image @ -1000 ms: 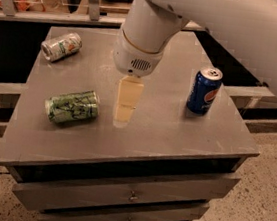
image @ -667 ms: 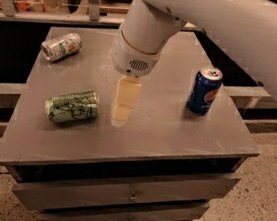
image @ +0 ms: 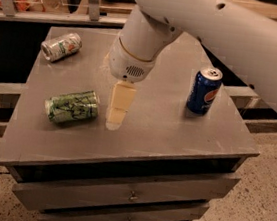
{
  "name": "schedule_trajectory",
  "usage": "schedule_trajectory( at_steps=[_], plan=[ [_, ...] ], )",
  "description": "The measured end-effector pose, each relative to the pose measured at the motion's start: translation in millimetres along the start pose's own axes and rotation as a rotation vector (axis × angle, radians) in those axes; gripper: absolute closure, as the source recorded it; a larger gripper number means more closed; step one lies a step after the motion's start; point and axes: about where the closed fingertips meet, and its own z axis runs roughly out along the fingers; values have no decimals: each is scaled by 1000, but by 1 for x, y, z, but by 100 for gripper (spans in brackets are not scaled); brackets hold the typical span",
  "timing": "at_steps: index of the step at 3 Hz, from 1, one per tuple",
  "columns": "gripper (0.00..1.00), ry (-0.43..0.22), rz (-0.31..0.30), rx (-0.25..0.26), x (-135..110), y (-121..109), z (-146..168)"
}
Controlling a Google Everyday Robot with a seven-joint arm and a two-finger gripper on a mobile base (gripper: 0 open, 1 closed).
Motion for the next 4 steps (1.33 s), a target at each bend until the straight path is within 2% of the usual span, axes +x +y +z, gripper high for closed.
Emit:
schedule_trajectory(
  at_steps=[1,4],
  plan=[
    [0,18,2,-22,5,-14,26],
    [0,-11,7,-53,-5,-20,44]
  ],
)
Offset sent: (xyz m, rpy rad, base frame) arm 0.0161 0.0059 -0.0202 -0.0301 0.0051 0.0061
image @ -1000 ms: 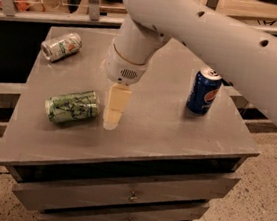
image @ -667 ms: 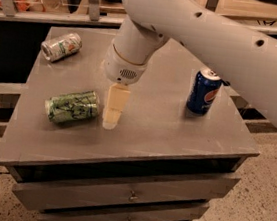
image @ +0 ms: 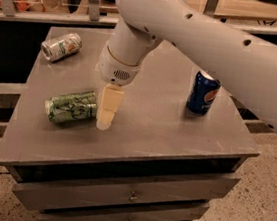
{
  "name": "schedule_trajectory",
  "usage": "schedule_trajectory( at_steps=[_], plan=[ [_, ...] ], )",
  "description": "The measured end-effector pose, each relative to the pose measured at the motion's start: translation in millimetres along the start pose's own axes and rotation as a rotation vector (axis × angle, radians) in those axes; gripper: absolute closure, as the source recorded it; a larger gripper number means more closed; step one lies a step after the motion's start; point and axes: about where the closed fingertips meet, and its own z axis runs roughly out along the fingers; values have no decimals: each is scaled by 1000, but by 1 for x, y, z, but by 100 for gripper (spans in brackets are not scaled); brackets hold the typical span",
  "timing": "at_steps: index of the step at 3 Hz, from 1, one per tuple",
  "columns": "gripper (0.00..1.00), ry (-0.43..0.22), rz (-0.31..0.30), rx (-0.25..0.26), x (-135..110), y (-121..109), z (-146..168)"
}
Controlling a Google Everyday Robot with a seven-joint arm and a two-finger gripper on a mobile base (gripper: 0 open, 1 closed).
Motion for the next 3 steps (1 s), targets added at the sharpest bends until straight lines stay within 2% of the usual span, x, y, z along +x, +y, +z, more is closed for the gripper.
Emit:
schedule_trajectory(
  at_steps=[1,3],
  plan=[
    [0,-12,2,-10,-5,5,4],
    [41,-15,-12,-30,-16,13,8]
  ],
)
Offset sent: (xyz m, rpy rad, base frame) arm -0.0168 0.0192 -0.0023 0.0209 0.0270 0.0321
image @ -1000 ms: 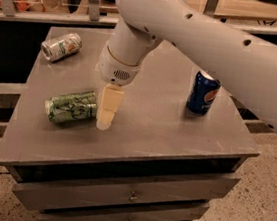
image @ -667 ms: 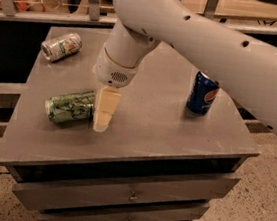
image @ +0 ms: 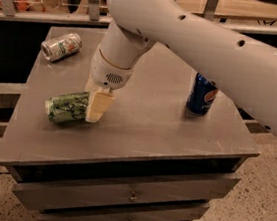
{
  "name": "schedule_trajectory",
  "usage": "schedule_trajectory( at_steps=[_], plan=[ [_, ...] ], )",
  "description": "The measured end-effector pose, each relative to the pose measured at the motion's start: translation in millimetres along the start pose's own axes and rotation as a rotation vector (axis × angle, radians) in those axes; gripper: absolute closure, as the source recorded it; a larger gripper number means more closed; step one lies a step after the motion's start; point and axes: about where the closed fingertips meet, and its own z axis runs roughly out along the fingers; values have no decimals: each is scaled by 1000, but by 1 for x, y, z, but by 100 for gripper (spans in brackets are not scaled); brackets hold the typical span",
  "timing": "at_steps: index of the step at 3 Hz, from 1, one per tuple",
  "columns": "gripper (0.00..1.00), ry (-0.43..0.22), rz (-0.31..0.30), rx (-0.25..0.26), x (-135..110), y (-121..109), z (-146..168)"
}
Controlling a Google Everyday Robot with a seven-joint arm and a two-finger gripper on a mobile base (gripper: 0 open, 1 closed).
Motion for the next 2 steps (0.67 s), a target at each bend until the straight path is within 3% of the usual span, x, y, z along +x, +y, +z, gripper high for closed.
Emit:
schedule_trajectory(
  at_steps=[2],
  plan=[
    [87,21,20,-11,7,2,-7]
  ],
)
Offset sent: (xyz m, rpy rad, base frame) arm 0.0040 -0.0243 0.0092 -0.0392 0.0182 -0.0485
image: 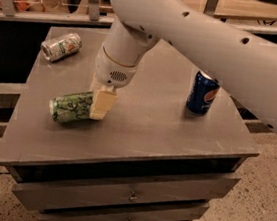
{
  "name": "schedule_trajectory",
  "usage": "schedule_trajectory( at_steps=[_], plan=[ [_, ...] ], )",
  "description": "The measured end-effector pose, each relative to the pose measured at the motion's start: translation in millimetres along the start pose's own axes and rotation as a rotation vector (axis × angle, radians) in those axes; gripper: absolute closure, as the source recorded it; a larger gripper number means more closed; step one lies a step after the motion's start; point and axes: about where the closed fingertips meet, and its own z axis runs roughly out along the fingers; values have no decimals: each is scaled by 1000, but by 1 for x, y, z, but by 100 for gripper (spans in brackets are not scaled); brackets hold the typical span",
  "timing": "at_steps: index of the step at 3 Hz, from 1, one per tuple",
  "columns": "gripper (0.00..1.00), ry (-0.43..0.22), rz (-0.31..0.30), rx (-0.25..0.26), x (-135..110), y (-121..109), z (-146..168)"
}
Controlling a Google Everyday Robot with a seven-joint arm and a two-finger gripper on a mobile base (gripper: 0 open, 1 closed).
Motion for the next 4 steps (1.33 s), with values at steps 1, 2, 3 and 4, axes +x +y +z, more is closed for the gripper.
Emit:
schedule_trajectory(
  at_steps=[1,2,3,4],
  plan=[
    [100,32,37,17,16,2,-16],
    [100,71,80,36,32,5,-30],
    [100,108,129,59,51,11,-44],
    [100,157,196,90,75,22,-61]
  ],
)
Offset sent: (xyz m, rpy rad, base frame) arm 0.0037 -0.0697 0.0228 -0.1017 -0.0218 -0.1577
